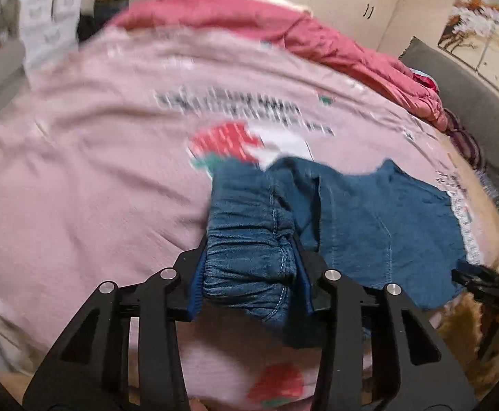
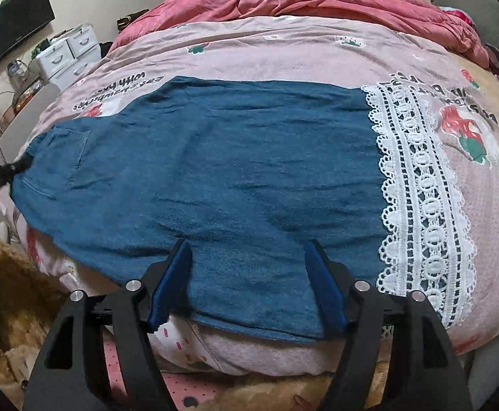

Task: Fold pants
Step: 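Release the pants and lift both tools away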

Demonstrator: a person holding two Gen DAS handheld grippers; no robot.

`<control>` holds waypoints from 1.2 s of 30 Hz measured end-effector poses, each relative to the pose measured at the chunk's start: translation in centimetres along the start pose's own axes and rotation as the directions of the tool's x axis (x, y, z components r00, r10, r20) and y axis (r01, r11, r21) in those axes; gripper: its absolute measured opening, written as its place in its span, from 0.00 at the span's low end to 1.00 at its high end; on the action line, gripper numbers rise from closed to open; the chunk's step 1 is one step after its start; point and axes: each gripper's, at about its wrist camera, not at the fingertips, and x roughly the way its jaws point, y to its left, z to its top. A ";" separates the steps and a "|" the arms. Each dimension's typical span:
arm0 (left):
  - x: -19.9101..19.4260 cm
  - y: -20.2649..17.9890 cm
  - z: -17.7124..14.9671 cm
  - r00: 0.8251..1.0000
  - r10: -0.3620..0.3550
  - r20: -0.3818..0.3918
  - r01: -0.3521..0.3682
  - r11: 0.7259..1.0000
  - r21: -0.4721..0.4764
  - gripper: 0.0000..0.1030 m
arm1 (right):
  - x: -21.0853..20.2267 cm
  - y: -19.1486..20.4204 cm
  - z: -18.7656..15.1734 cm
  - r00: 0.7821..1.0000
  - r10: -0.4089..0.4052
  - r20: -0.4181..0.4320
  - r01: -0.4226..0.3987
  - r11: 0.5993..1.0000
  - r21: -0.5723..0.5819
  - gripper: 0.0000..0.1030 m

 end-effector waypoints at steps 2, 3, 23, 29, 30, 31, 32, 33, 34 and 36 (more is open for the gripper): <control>0.5 0.4 0.0 0.999 -0.014 -0.036 0.015 1.000 0.009 0.32 | 0.1 0.0 0.0 1.000 -0.001 -0.002 0.001 1.000 -0.004 0.70; 1.2 0.5 -0.2 0.998 -0.004 -0.058 0.005 1.000 0.014 0.33 | 0.2 0.1 -0.1 1.000 -0.006 -0.001 0.006 1.000 -0.011 0.70; -5.3 -0.2 2.2 0.992 0.038 0.118 -0.040 0.999 0.007 0.63 | -2.1 -0.3 -0.4 0.997 0.013 0.071 -0.016 0.999 0.047 0.80; -1.6 -8.9 3.1 0.991 -0.129 0.037 0.119 0.972 0.203 0.64 | -5.4 -1.3 0.7 0.984 -0.007 0.178 -0.011 0.995 0.095 0.83; -0.7 -10.2 3.0 0.988 -0.154 0.013 0.148 0.963 0.227 0.64 | -5.3 -1.2 0.9 0.984 -0.014 0.176 -0.002 0.996 0.090 0.83; 0.4 -11.9 2.9 0.986 -0.167 -0.017 0.166 0.950 0.263 0.64 | -5.2 -1.1 1.0 0.984 -0.020 0.177 0.005 0.997 0.081 0.83; 1.6 -13.3 2.7 0.983 -0.177 -0.048 0.183 0.937 0.298 0.64 | -5.2 -1.0 1.1 0.983 -0.029 0.180 0.015 0.997 0.078 0.83; 2.7 -14.5 2.4 0.979 -0.185 -0.083 0.202 0.924 0.323 0.64 | -4.9 -1.1 1.1 0.984 -0.036 0.173 0.022 0.997 0.080 0.83; 3.7 -15.3 2.0 0.976 -0.186 -0.112 0.214 0.916 0.339 0.64 | -4.5 -1.4 1.1 0.987 -0.032 0.158 0.018 0.996 0.087 0.83; 5.9 -16.4 1.4 0.973 -0.165 -0.161 0.215 0.902 0.374 0.64 | -3.4 -2.0 0.8 0.993 -0.043 0.113 0.032 0.994 0.101 0.83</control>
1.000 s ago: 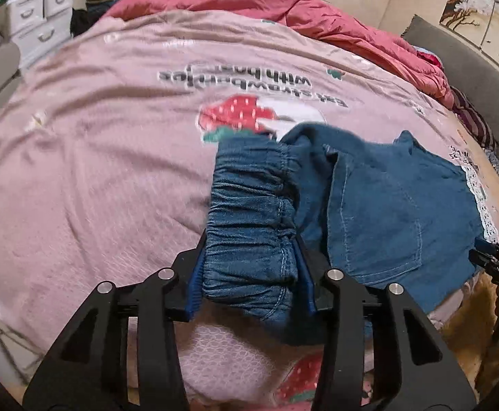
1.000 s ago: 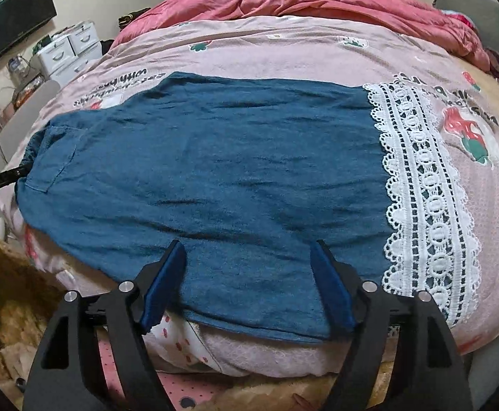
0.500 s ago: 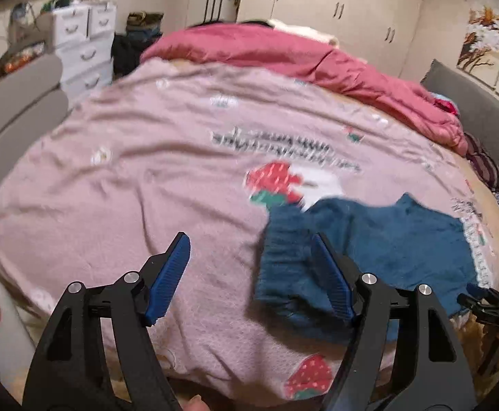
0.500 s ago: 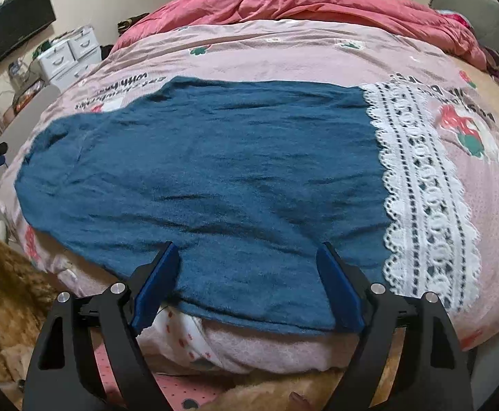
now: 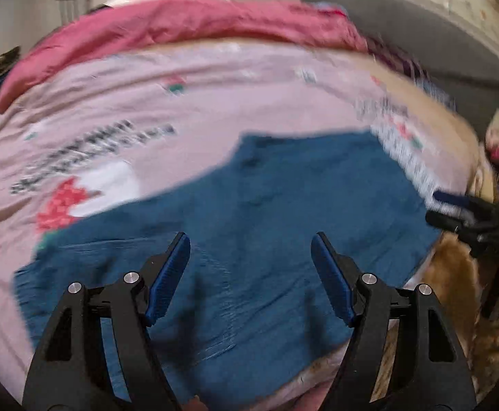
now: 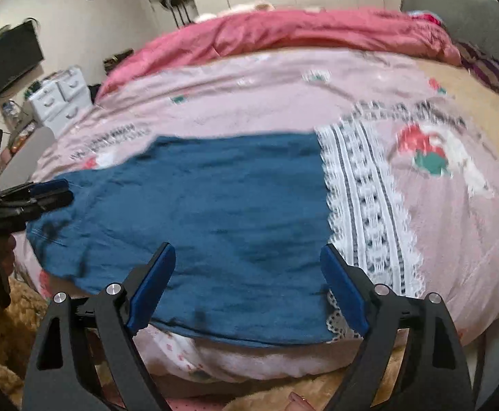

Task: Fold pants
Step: 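Release the pants and lift both tools away, then move both tools open to the lace-trimmed leg hem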

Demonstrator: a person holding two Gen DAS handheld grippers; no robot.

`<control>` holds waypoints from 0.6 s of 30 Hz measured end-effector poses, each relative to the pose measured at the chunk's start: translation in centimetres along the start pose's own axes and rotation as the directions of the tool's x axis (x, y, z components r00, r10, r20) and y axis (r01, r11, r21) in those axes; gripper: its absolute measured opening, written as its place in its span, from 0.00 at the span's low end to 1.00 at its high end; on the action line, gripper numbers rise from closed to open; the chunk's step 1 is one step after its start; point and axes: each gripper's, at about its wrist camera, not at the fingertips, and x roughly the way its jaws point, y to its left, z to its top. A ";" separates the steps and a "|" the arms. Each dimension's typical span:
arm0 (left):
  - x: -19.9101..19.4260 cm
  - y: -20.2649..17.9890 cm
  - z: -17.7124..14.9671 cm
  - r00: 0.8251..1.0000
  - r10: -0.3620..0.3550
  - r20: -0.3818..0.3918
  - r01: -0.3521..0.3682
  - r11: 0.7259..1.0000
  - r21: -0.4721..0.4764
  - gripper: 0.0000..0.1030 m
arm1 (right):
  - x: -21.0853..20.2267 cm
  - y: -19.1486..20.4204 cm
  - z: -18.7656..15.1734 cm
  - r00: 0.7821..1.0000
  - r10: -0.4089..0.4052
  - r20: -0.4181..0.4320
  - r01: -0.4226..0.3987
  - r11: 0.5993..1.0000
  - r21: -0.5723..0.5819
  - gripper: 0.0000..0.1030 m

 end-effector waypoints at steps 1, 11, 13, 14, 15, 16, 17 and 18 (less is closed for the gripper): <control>1.2 -0.2 -0.3 1.000 0.019 -0.023 -0.019 1.000 0.022 0.64 | 0.6 -0.2 -0.3 1.000 -0.014 -0.022 0.014 1.000 -0.001 0.83; 3.0 1.9 -2.3 0.998 0.020 -0.059 -0.022 0.999 -0.036 0.64 | 1.6 -1.4 -1.5 0.997 -0.059 -0.050 0.061 0.998 0.036 0.83; 1.5 1.3 -2.0 0.999 0.031 -0.027 -0.032 0.999 -0.012 0.64 | 0.2 -1.9 -1.3 0.999 -0.040 -0.012 0.041 0.997 0.068 0.83; 0.9 1.1 -1.8 1.000 0.023 -0.008 -0.023 1.000 -0.001 0.65 | -0.9 -2.3 -1.3 0.999 -0.032 0.016 0.030 0.995 0.094 0.83; -0.2 0.9 -1.4 1.000 0.012 0.027 -0.012 1.000 0.006 0.66 | -1.5 -2.8 -1.1 0.999 -0.028 0.030 0.024 0.994 0.110 0.83; -0.9 0.8 -1.1 0.999 0.008 0.048 -0.008 1.000 0.008 0.70 | -2.4 -3.2 -1.1 0.998 -0.030 0.048 0.023 0.991 0.132 0.83; -1.5 0.6 -0.7 0.998 0.001 0.070 -0.002 1.000 0.012 0.71 | -3.4 -3.7 -1.1 0.997 -0.033 0.064 0.023 0.988 0.153 0.84; -2.1 0.3 -0.4 0.996 -0.008 0.088 0.007 1.000 0.018 0.71 | -4.1 -4.0 -1.2 0.997 -0.035 0.072 0.022 0.986 0.166 0.85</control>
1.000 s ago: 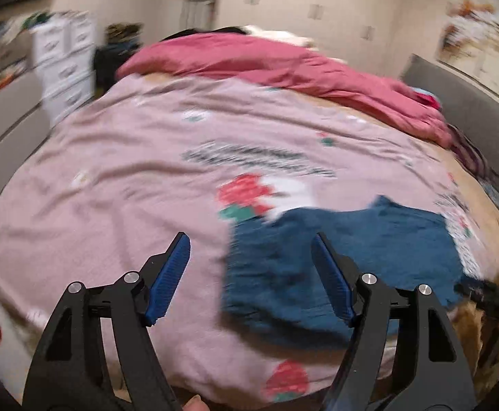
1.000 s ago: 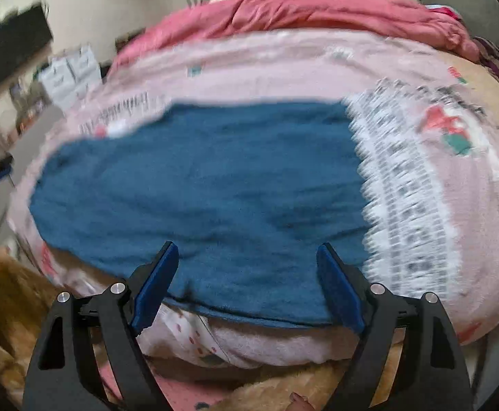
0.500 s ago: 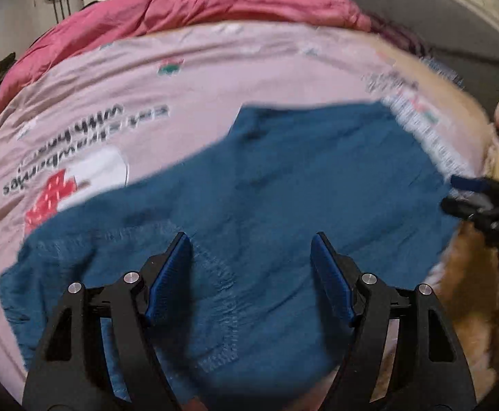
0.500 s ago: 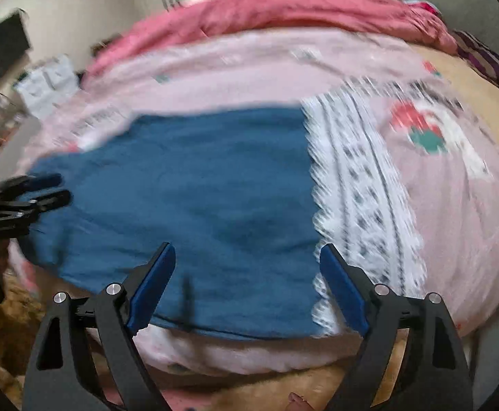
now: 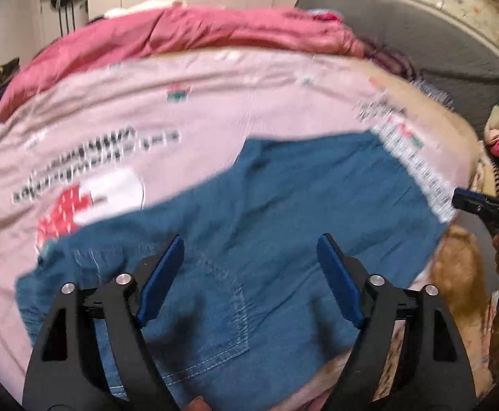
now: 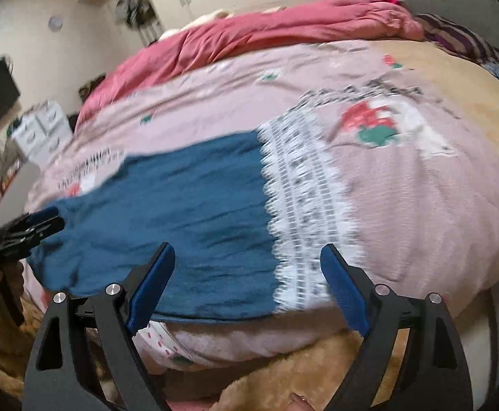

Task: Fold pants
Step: 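Move both tools open to the lace-trimmed leg hem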

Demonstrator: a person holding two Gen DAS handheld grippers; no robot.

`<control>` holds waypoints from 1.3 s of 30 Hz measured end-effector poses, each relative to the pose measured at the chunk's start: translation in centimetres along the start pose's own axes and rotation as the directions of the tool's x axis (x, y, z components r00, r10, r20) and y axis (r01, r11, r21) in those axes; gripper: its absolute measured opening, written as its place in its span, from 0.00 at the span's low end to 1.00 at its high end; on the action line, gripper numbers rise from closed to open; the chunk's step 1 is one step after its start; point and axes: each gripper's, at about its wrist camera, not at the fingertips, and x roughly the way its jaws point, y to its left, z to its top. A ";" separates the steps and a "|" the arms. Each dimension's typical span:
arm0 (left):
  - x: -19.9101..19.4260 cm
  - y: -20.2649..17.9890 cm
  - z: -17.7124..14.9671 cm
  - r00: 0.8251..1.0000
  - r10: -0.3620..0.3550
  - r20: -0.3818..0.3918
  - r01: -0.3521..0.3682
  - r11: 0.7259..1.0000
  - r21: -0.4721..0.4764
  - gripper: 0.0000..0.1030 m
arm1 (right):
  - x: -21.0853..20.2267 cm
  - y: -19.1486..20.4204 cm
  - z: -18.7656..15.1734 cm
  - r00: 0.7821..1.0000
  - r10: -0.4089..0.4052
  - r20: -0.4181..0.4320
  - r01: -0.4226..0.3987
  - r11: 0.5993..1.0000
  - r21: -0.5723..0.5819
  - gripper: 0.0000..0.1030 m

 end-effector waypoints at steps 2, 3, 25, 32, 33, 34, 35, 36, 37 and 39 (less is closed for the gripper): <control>-0.9 -0.6 0.7 0.999 -0.018 0.029 0.018 1.000 0.012 0.71 | -1.2 -0.4 -0.1 1.000 -0.003 0.011 0.003 1.000 0.007 0.87; -1.4 -1.1 1.0 0.999 -0.025 0.044 0.024 0.999 0.022 0.72 | -1.5 -0.5 -0.2 1.000 -0.011 0.014 0.011 1.000 0.003 0.87; 5.8 -13.5 10.3 0.990 -0.135 -0.033 0.139 0.941 0.308 0.86 | -0.4 -3.9 -3.1 0.999 -0.001 -0.050 0.008 0.990 0.140 0.87; 10.5 -16.2 12.0 0.988 -0.131 -0.083 0.153 0.918 0.366 0.86 | 1.0 -5.3 -3.0 0.999 0.021 -0.050 -0.009 0.974 0.224 0.87; 11.1 -16.5 12.1 0.988 -0.127 -0.093 0.153 0.917 0.368 0.86 | 1.1 -5.5 -2.9 0.999 0.023 -0.043 -0.012 0.972 0.235 0.87; 11.9 -16.7 12.3 0.987 -0.123 -0.101 0.152 0.916 0.370 0.86 | 1.1 -5.6 -2.8 0.999 0.029 -0.037 -0.019 0.970 0.243 0.87; 12.4 -16.9 12.5 0.987 -0.121 -0.103 0.151 0.917 0.370 0.86 | 1.2 -5.7 -2.7 0.999 0.032 -0.036 -0.022 0.969 0.247 0.87; 12.9 -17.0 12.7 0.986 -0.123 -0.109 0.155 0.917 0.368 0.86 | 1.4 -5.7 -2.7 0.999 0.033 -0.039 -0.022 0.967 0.252 0.87; 13.5 -17.1 12.9 0.985 -0.129 -0.113 0.162 0.917 0.364 0.86 | 1.5 -5.7 -2.7 0.999 0.034 -0.041 -0.022 0.967 0.254 0.87; 14.3 -17.2 13.2 0.983 -0.136 -0.120 0.170 0.918 0.359 0.86 | 1.9 -5.7 -2.8 0.997 0.056 -0.045 -0.042 0.962 0.270 0.87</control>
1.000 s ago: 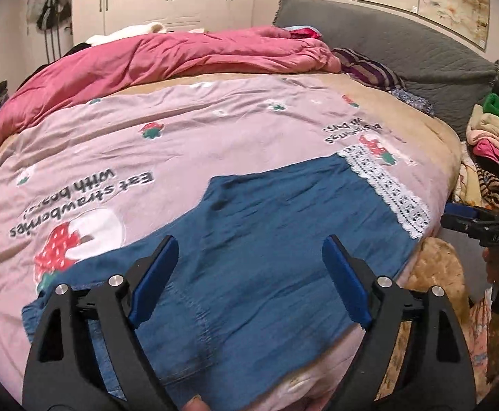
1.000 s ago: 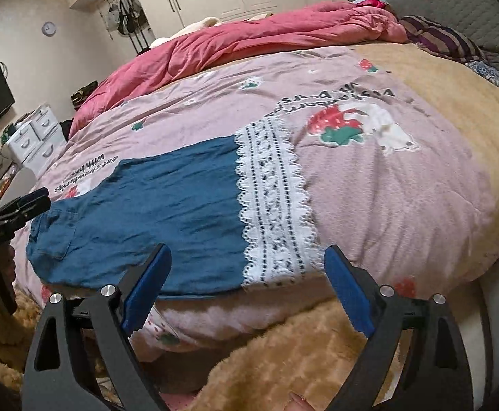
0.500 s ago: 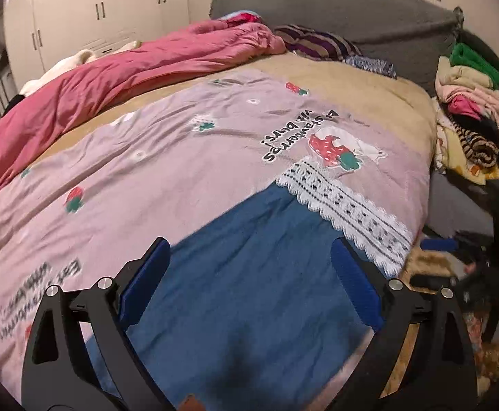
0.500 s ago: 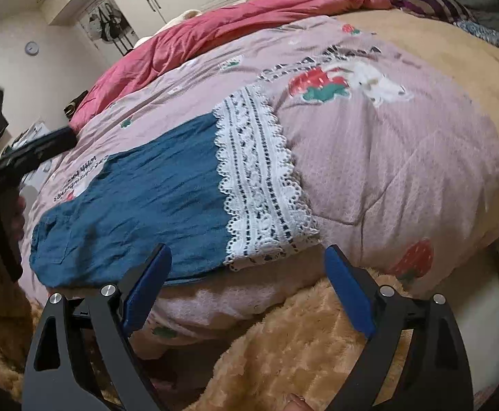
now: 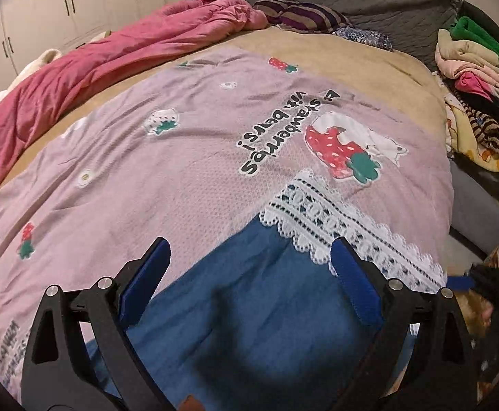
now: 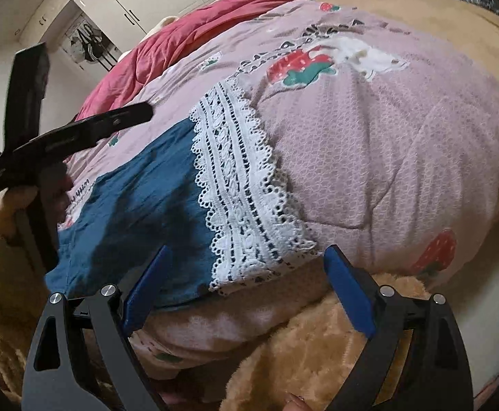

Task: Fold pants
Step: 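Move both tools open to the lace-trimmed leg hem, then grasp the lace-trimmed leg hem with the right tool while the left tool grasps it too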

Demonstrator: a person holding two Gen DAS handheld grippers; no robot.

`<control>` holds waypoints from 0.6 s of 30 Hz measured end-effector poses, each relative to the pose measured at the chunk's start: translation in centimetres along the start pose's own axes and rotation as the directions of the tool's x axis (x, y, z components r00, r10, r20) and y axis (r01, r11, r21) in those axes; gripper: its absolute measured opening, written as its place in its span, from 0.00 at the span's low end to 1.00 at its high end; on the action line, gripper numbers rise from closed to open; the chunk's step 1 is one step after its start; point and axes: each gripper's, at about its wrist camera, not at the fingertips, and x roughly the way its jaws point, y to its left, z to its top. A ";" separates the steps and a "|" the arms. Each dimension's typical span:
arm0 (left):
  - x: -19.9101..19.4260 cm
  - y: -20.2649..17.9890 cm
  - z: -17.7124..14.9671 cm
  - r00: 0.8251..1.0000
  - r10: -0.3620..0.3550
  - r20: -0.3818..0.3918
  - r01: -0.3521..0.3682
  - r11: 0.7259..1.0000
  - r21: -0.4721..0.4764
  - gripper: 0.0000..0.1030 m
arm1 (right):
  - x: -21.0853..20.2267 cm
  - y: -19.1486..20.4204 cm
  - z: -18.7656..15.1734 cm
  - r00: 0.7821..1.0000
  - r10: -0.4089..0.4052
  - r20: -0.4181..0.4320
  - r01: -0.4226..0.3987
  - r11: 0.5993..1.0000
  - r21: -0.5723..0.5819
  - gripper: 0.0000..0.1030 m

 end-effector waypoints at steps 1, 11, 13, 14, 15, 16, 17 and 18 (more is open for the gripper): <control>0.4 0.1 0.2 1.000 -0.001 -0.003 0.001 1.000 -0.003 0.86 | 0.2 -0.1 -0.1 1.000 0.012 -0.003 -0.012 1.000 0.016 0.86; 3.6 0.7 0.7 0.996 -0.065 -0.053 0.063 0.997 -0.035 0.55 | -0.2 0.4 -0.1 0.999 0.015 0.041 -0.015 1.000 0.003 0.39; 4.4 0.7 0.7 0.993 -0.091 -0.077 0.088 0.995 -0.036 0.48 | -0.2 0.8 0.0 0.999 0.014 0.046 -0.014 1.000 -0.012 0.39; 4.6 0.7 0.7 0.992 -0.103 -0.075 0.101 0.994 -0.036 0.48 | -0.2 0.9 0.1 0.999 0.018 0.046 -0.017 1.000 -0.020 0.39; 4.7 0.6 0.7 0.991 -0.117 -0.067 0.115 0.993 -0.030 0.48 | 0.0 0.9 0.2 0.999 0.019 0.046 -0.018 1.000 -0.017 0.40; 4.8 0.5 0.7 0.990 -0.124 -0.064 0.122 0.992 -0.025 0.48 | 0.2 0.8 0.3 0.999 0.020 0.039 -0.020 1.000 -0.008 0.41; 4.9 0.5 0.8 0.990 -0.129 -0.061 0.128 0.992 -0.022 0.48 | 0.5 0.6 0.3 0.999 0.021 0.034 -0.021 1.000 0.000 0.41; 5.0 0.4 0.8 0.989 -0.137 -0.060 0.136 0.991 -0.018 0.48 | 0.6 0.4 0.4 0.999 0.022 0.032 -0.022 1.000 0.008 0.41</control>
